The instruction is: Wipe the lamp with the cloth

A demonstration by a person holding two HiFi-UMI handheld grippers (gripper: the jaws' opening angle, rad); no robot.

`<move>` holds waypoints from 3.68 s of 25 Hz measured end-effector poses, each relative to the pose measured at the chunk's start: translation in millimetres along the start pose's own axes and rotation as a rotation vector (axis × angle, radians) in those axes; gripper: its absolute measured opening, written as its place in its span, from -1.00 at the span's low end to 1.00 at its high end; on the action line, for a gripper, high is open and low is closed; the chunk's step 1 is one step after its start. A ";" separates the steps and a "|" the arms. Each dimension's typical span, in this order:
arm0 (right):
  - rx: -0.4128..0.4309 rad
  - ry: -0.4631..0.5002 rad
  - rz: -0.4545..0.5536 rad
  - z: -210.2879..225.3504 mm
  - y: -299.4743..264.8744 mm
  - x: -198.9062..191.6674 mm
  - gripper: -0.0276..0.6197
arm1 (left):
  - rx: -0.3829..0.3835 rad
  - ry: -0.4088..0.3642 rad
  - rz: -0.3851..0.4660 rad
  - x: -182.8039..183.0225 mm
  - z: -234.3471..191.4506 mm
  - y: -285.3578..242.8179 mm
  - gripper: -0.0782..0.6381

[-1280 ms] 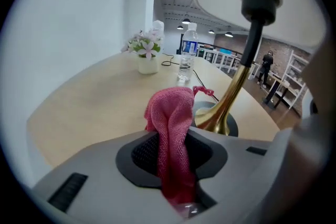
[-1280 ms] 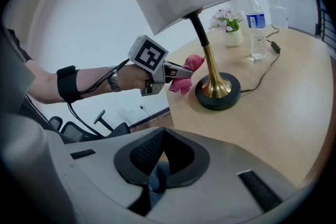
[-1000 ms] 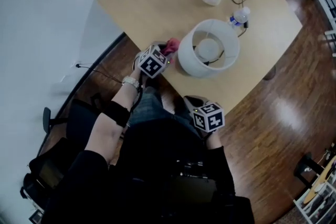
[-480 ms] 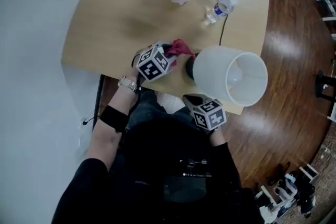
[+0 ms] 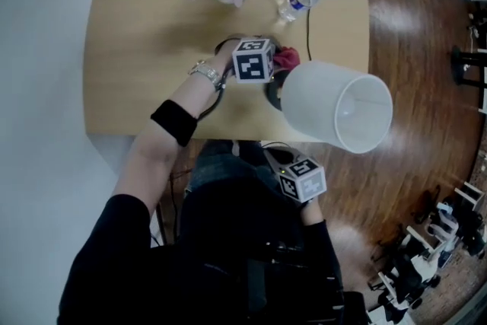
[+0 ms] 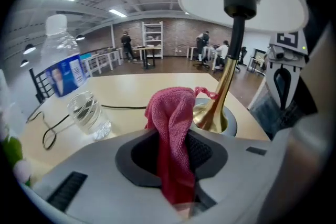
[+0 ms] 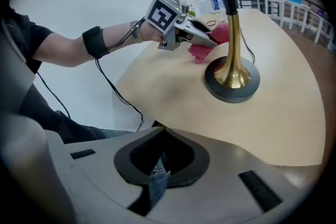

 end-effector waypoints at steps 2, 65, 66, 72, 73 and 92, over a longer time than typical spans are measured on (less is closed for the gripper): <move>-0.008 -0.038 0.021 -0.7 2.9 -5.4 -0.90 | -0.070 -0.080 -0.014 6.8 -9.5 -11.9 -0.46; 0.045 0.256 -0.008 69.7 54.6 4.4 -0.90 | 0.512 0.602 -0.187 3.5 124.1 -15.9 -0.49; 0.044 0.260 -0.005 73.2 57.4 2.9 -0.90 | 0.537 0.622 -0.185 4.4 128.3 -17.3 -0.49; 0.038 0.271 0.012 94.7 75.7 -7.1 -0.90 | 0.728 0.696 -0.181 13.7 149.6 -22.1 -0.49; 0.038 0.270 0.015 98.5 78.4 -8.9 -0.90 | 0.746 0.709 -0.182 15.3 153.2 -23.3 -0.49; 0.026 0.241 0.047 156.1 112.8 -35.2 -0.90 | 0.856 0.952 -0.222 60.5 200.9 -55.7 -0.49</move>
Point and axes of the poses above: the fingertips, and each gripper's own axes: y backward along the fingers, z to its right, x out of its top, the point moved 10 cm from there along y, backward along the fingers, and after that the axes turned 9 degrees about -y, right-handed, at the moved point
